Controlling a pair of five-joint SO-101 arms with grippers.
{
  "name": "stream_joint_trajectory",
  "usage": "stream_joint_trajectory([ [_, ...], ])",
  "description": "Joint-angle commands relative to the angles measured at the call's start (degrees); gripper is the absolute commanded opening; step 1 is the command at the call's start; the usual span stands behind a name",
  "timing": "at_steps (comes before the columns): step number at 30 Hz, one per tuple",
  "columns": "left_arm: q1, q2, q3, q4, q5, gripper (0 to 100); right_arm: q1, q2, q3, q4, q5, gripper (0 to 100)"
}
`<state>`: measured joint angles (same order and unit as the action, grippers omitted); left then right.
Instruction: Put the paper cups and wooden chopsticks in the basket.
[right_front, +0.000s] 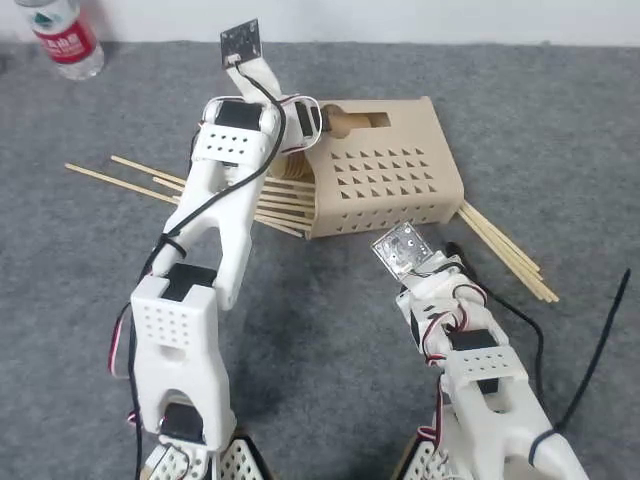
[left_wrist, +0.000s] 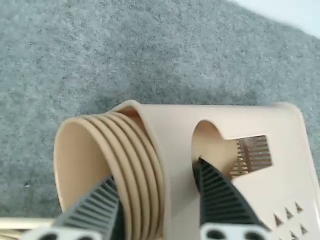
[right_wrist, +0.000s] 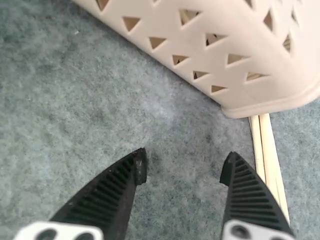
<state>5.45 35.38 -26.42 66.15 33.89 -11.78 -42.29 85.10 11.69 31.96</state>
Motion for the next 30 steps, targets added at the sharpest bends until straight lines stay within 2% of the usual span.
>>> stream_joint_trajectory([
  [1, -1.93, 0.09, -1.98, 0.62, -2.73, 1, -0.13, -0.84, -0.18, -0.84, 0.62, 25.2],
  [6, -2.29, 0.09, -5.49, 3.34, -12.31, 1, -0.04, -0.84, -0.18, -0.84, 0.62, 25.2],
  [10, -2.55, 0.00, -9.27, 4.66, -15.56, 1, -0.04, -0.84, -0.18, -0.84, 0.62, 25.2],
  [17, -6.95, -4.40, -18.51, 10.20, -23.74, 1, -0.13, -0.84, -0.18, -0.84, 0.62, 25.2],
  [24, -10.64, -10.37, -19.56, 11.69, -31.65, 1, -0.13, -0.84, -0.18, -0.84, 0.62, 25.2],
  [30, -9.05, -13.54, -19.12, 15.30, -36.66, 1, -0.04, -0.84, -0.18, -0.84, 0.62, 25.2],
])
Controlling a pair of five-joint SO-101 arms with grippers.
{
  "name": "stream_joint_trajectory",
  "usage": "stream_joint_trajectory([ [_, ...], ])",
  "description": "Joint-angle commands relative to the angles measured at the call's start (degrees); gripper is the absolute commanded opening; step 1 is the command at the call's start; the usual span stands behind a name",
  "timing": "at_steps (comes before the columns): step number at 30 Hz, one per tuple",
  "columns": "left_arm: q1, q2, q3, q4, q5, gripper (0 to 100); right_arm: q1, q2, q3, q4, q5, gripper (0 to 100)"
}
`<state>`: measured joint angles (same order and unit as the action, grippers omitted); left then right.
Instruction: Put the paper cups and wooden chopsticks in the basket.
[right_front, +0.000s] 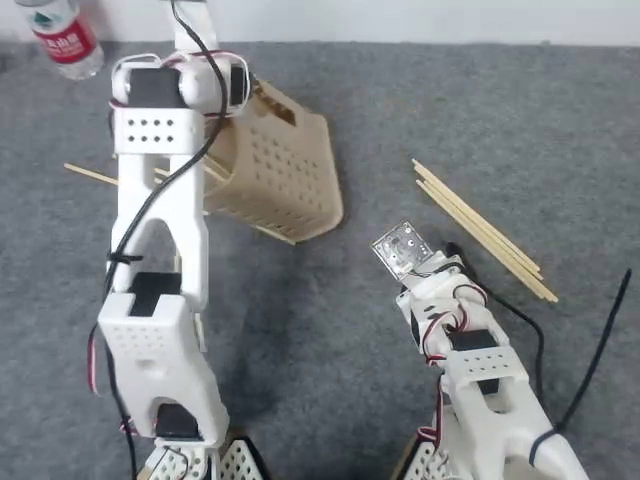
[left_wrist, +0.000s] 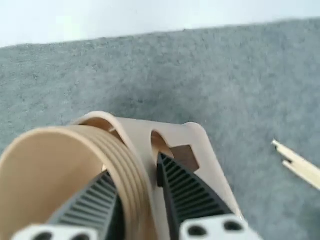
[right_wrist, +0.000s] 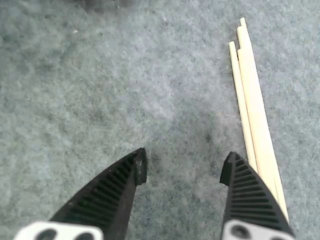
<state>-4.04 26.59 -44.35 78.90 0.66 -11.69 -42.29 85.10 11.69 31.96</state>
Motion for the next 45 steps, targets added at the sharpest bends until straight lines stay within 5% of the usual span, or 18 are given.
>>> stream_joint_trajectory([
  [1, 1.05, -4.75, -1.36, 3.60, -3.96, 1, -0.13, -0.84, -0.18, -0.84, 0.62, 25.2],
  [14, 15.82, -5.36, -1.54, 3.08, -3.96, 1, -0.04, -0.84, -0.18, -0.84, 0.62, 25.2],
  [24, 25.67, -5.89, -3.30, 13.10, -3.96, 1, 0.48, -1.36, -0.09, -0.57, 0.62, 25.2],
  [30, 29.01, -5.98, 3.21, 7.65, -3.96, 1, 6.46, -2.95, -0.97, -0.48, 0.26, 25.2],
  [39, 28.13, -8.18, -1.36, 5.63, -3.96, 21, 6.99, -27.21, 8.09, 6.55, 0.09, 25.2],
  [45, 28.40, -10.20, -7.43, 7.12, -3.87, 22, 6.55, -43.74, 11.78, 16.13, -1.58, 25.2],
])
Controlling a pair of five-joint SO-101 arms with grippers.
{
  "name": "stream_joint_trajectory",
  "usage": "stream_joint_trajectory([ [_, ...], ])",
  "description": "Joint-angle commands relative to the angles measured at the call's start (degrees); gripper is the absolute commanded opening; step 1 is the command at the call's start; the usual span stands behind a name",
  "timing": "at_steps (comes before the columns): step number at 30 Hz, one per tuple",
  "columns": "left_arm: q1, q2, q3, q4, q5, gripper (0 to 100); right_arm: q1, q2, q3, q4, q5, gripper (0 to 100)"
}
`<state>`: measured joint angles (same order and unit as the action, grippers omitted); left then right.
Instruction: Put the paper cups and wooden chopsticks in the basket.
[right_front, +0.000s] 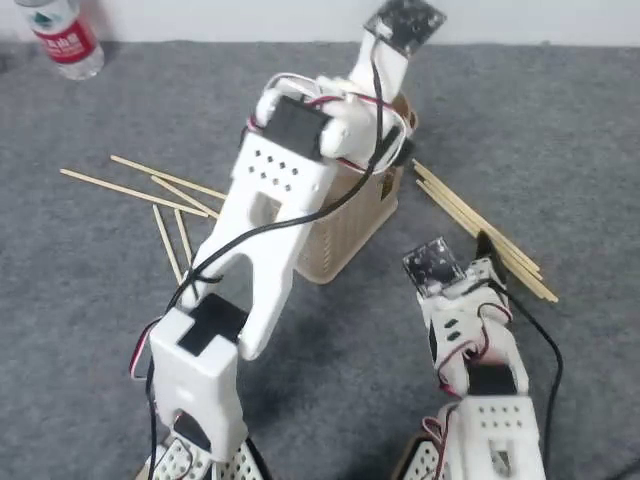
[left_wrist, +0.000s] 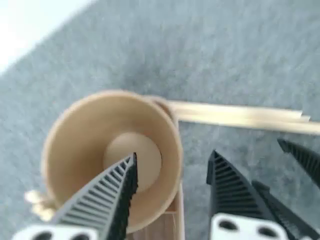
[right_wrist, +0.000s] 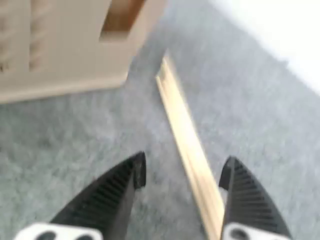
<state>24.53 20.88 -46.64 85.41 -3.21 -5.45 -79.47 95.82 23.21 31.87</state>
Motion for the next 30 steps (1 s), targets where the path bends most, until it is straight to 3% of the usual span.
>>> stream_joint_trajectory([
  [1, -0.35, -4.92, -6.29, 1.49, 0.00, 22, 0.31, -7.69, 1.05, 5.49, -2.02, 25.2],
  [7, -3.08, -11.43, -20.00, 11.78, 5.89, 22, 0.31, -6.73, 1.05, 4.88, -2.29, 25.2],
  [10, -8.26, -14.95, -26.33, 15.30, 6.68, 22, 0.31, -5.41, 1.05, 3.65, -2.29, 25.2],
  [16, -32.44, -23.38, -27.21, 15.21, 5.80, 22, 0.31, -4.53, 1.05, 3.03, -2.11, 25.2],
  [18, -41.41, -24.35, -25.71, 15.21, -0.09, 22, 0.31, -4.35, 1.05, 3.03, -1.93, 25.2],
  [21, -51.16, -24.26, -18.86, 15.12, -10.46, 22, 0.31, -4.26, 1.05, 3.03, -1.85, 25.2],
  [25, -59.60, -24.26, -0.57, 12.92, -18.64, 22, -0.40, -4.18, 1.05, 3.03, -1.85, 25.2],
  [27, -61.71, -24.26, 10.07, 10.11, -16.79, 22, -1.80, -4.09, 1.05, 3.38, -1.76, 25.2],
  [30, -62.51, -24.26, 25.36, 2.55, -1.41, 22, -2.24, -4.09, 1.05, 3.47, -0.79, 25.2],
])
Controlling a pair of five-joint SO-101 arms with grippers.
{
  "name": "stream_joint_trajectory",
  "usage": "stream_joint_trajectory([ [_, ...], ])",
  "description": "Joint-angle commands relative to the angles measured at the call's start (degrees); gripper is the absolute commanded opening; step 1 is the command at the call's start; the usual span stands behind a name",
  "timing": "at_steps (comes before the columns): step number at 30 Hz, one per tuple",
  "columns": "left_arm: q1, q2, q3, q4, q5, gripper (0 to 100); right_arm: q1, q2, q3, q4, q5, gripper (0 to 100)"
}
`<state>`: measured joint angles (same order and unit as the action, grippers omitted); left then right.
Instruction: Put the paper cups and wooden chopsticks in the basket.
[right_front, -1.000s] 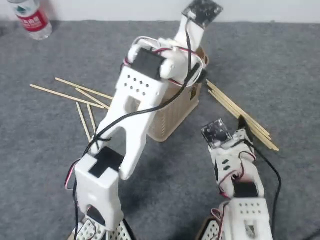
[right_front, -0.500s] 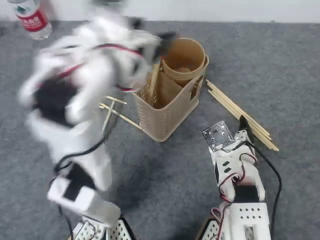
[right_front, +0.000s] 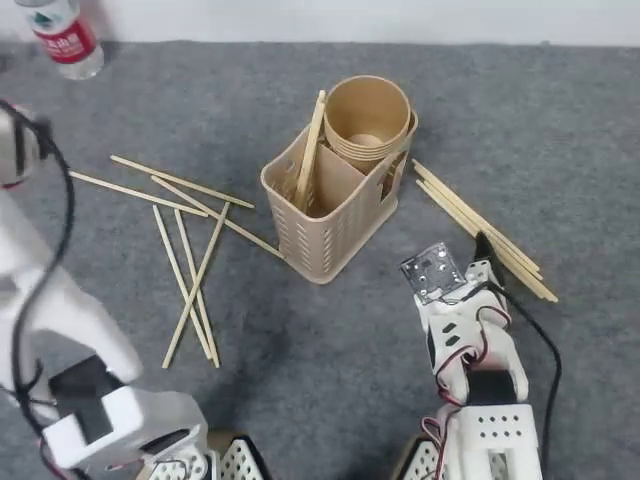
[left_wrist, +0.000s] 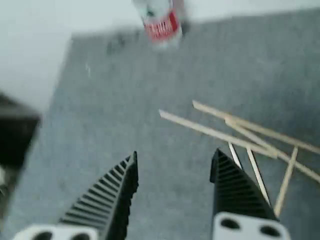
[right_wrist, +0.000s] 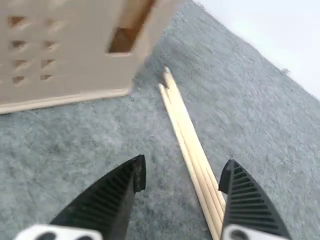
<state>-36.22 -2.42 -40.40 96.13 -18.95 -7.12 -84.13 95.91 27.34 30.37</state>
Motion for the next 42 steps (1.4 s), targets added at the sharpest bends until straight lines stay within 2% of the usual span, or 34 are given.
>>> stream_joint_trajectory([
  [1, -1.49, -0.97, 23.34, -11.08, 20.31, 22, -0.66, 0.57, 0.97, -0.57, 0.97, 25.2],
  [4, 2.20, -0.97, 33.10, -18.29, 34.99, 22, -0.75, 0.57, 0.97, -0.48, 1.05, 25.2],
  [6, 3.96, -0.97, 37.67, -21.63, 40.97, 23, -0.57, 0.57, 0.97, -0.40, 1.05, 25.2],
  [11, 4.31, -0.35, 46.81, -33.67, 42.99, 23, -0.75, 0.66, 0.97, -0.40, 1.23, 25.2],
  [13, 4.22, 2.55, 49.63, -39.82, 45.36, 28, -0.84, 0.66, 0.97, -0.40, 1.23, 25.2],
  [16, 4.57, 9.41, 48.66, -41.32, 49.93, 36, -0.84, 0.66, 0.97, -0.40, 1.23, 25.2],
  [23, 5.01, 29.54, 31.16, -33.32, 56.70, 35, -0.84, 0.66, 0.97, -0.40, 1.23, 25.2],
  [36, 8.26, 70.68, -30.90, -2.02, 64.53, 35, -0.92, 0.66, 0.97, -0.40, 1.23, 25.2],
  [40, 8.00, 81.23, -48.04, 4.31, 65.41, 34, -0.92, 0.66, 0.97, -0.40, 1.14, 25.2],
  [42, 7.91, 84.40, -54.20, 4.66, 65.49, 31, -0.92, 0.66, 0.97, -0.40, 1.05, 25.2],
])
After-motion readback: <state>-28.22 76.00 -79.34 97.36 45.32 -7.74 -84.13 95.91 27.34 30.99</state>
